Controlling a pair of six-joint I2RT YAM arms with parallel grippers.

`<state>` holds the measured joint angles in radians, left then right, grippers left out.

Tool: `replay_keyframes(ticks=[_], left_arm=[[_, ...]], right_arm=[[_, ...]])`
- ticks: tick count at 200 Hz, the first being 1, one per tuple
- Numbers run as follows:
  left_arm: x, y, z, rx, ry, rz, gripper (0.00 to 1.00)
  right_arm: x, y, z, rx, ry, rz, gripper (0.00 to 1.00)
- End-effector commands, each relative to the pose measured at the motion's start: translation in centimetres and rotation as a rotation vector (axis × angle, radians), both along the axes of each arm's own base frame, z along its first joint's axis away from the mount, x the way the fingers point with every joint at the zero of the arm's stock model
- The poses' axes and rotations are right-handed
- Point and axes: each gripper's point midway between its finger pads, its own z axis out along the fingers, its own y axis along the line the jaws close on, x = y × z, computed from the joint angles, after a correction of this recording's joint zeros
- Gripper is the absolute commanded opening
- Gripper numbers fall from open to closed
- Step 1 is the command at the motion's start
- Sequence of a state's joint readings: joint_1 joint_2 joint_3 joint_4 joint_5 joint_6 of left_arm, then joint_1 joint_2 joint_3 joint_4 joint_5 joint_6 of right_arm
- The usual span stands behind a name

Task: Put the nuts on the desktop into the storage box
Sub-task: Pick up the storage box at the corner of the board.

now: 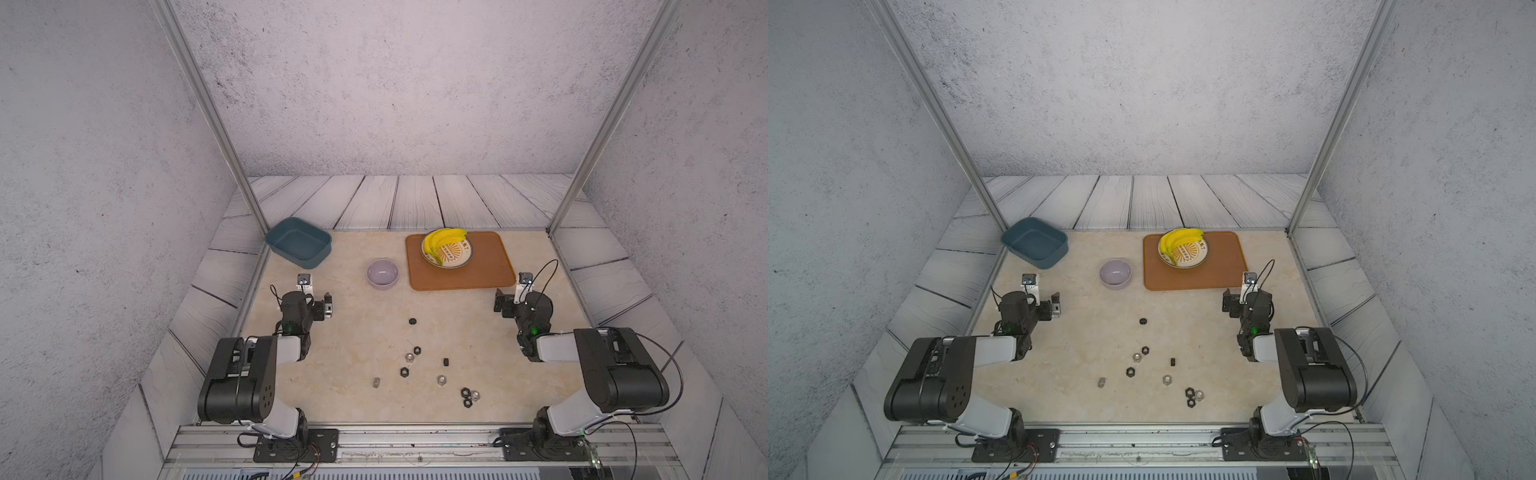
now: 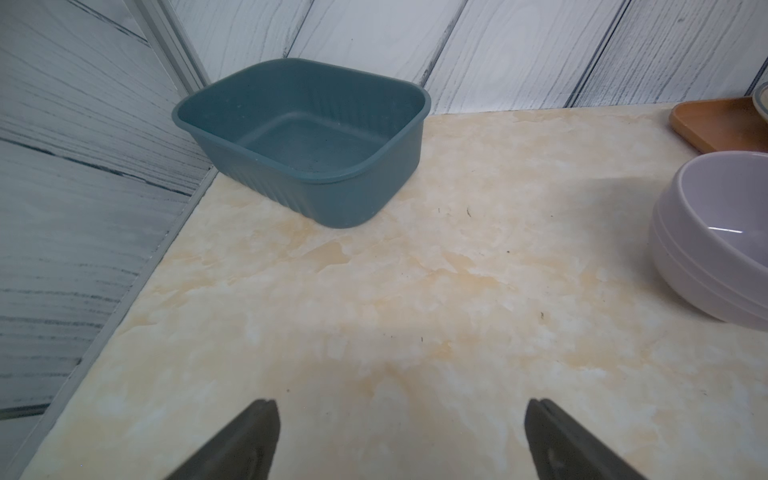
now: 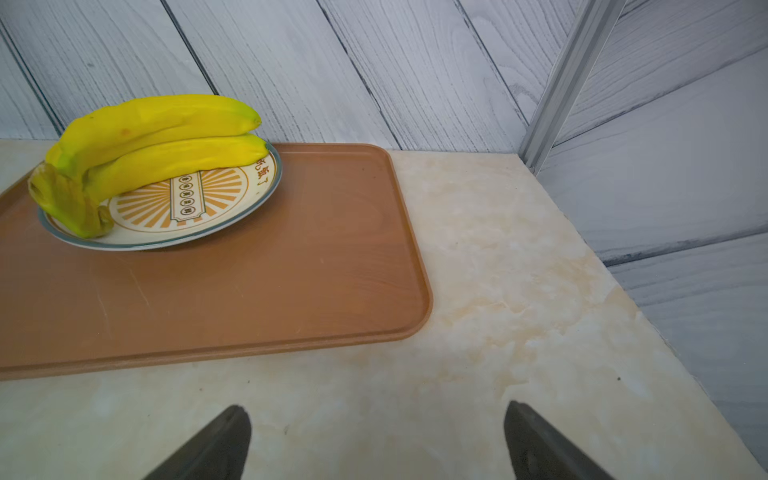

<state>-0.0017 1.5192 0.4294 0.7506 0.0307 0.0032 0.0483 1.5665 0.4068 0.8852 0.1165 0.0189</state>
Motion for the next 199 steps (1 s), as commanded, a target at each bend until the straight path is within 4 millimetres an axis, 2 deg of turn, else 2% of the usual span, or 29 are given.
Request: replay_keyframes(ticks=[1, 129, 178, 199], left_arm=[[0.4, 0.3, 0.4, 0.002, -0.011, 0.004, 0.98], [0.4, 0.3, 0.4, 0.002, -0.010, 0.004, 0.99], [0.4, 0.3, 0.4, 0.005, -0.011, 0.005, 0.98], [0.4, 0.5, 0.7, 0.005, -0.019, 0.020, 0.98]], right_arm=[[0.2, -0.4, 0.0, 0.001, 0.005, -0.018, 0.99], [0.2, -0.3, -0.1, 0.004, 0.005, -0.018, 1.00], [0.1, -1.0, 0.0, 0.005, 0.002, -0.058, 0.99], [-0.4, -2.3, 0.7, 0.005, -0.027, -0.142, 0.99]])
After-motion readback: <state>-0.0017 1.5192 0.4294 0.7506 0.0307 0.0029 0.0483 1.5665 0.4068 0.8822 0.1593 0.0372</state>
